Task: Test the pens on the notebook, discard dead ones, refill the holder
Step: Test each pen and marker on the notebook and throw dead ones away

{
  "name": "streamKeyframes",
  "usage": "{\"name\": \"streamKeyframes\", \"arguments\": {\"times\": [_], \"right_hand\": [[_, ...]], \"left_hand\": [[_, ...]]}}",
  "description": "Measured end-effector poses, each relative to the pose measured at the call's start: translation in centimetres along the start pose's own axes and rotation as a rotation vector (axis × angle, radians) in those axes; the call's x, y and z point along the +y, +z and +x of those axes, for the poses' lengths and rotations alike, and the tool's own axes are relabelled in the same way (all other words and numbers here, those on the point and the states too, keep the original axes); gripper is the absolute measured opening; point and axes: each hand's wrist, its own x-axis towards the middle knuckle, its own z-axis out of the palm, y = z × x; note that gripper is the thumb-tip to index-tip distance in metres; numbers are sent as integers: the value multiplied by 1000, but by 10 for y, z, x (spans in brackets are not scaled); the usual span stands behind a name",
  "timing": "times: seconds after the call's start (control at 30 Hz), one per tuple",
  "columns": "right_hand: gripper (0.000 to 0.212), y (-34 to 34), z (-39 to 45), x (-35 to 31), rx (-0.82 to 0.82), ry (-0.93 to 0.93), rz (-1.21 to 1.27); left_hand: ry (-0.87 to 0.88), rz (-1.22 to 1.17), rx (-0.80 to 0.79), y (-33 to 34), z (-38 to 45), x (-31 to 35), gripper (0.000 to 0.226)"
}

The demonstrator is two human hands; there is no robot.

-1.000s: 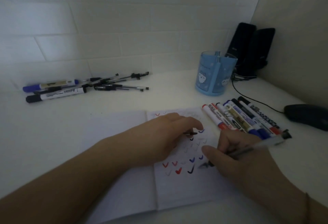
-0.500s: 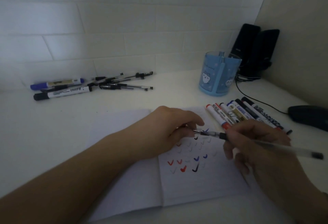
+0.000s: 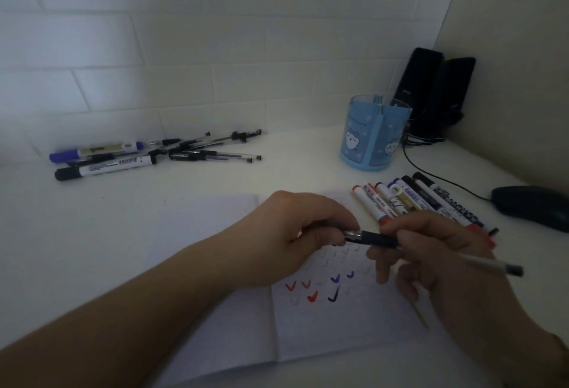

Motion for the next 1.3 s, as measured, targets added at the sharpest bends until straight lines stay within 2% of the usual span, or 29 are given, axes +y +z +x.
{"name": "streamKeyframes", "arguments": {"times": [0.17,0.27,0.4,0.5,0.53,0.57,0.63,0.67,0.7,0.73,0.77,0.8,0.83,0.87,0.93,1.0,1.07,1.1,1.2,1.3], "right_hand": [[42,8,-6,1,-1,-152,-55],[21,13,-11,1,33,-287,-83],[12,19,-14,2,-11,-369,-184],[24,11,-8,-8,-10,-248,-267],[26,9,-8,-12,-32,-263,-304],[25,6,-12,-14,-76,-270,-319],[41,3,-10,-27,-259,-224,-351],[41,6,-5,-36,-358,-149,-347],[35,6,2,-44,-396,13,-255],[47,0,8,-47,-396,171,-215],[56,-3,12,-52,-325,264,-210],[49,-11,16,-51,-258,199,-286],[30,-21,16,-51,-127,85,-372],[21,-34,13,-46,-21,-21,-449],[27,-54,10,-33,136,-146,-677],[24,-57,16,-25,188,-169,-896],[38,-59,21,-16,224,-104,-1034],[38,-61,22,-11,274,-62,-1084],[14,-69,27,-1,421,-36,-1194],[12,-70,31,5,428,35,-1212]], "left_hand": [[-78,-243,-27,11,-1,6,21],[-86,-364,4,10,-1,9,21],[-70,-342,-24,1,1,9,22],[-92,-332,41,-3,4,2,19],[-114,-325,73,-5,5,-1,19],[-129,-300,100,-7,5,-4,19],[-153,-209,148,-13,4,-10,20],[-180,-153,179,-15,4,-13,23],[-217,-93,219,-17,4,-17,26],[-250,-6,263,-19,4,-23,29],[-275,115,304,-22,3,-31,28],[-300,247,333,-26,2,-40,27],[-336,356,355,-32,0,-51,25],[-398,432,371,-39,-3,-61,25],[-588,537,373,-54,-11,-81,28],[-783,645,329,-65,-21,-96,37],[-943,687,278,-70,-26,-106,46],[-994,678,271,-71,-28,-110,48],[-1036,652,285,-71,-28,-118,43],[-1037,644,295,-71,-27,-119,38]]}}
